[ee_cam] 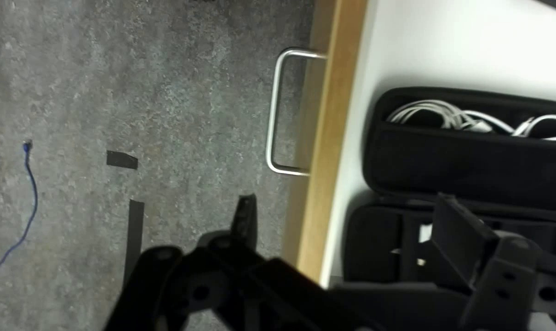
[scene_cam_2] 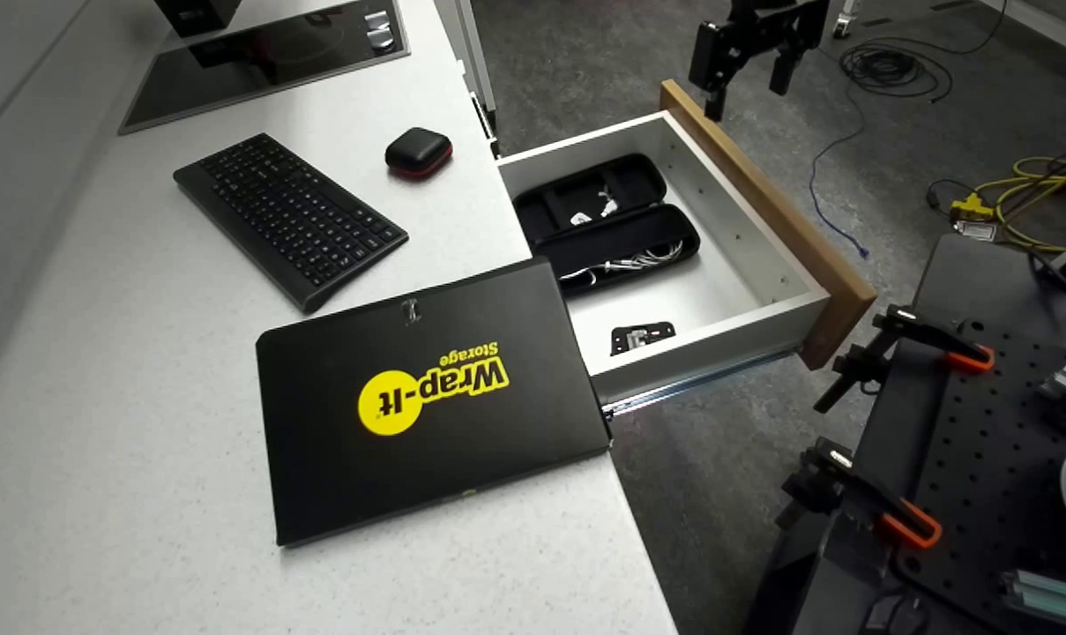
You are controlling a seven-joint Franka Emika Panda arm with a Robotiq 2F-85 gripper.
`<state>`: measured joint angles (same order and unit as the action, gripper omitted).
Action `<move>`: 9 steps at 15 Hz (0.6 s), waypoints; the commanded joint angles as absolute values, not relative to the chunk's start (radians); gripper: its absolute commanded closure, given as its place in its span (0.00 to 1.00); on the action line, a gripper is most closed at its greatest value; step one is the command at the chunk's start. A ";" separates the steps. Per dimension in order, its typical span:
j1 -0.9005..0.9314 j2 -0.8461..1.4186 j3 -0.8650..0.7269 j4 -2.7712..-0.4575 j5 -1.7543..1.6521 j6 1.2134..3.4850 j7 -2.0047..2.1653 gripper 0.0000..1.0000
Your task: Close the kitchen drawer
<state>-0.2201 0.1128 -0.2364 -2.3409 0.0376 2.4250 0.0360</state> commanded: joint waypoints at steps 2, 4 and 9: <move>-0.282 0.266 -0.282 -2.257 0.056 2.461 0.053 0.00; -0.295 0.340 -0.294 -2.216 0.050 2.461 0.075 0.00; -0.318 0.580 -0.284 -2.046 0.113 2.466 0.177 0.00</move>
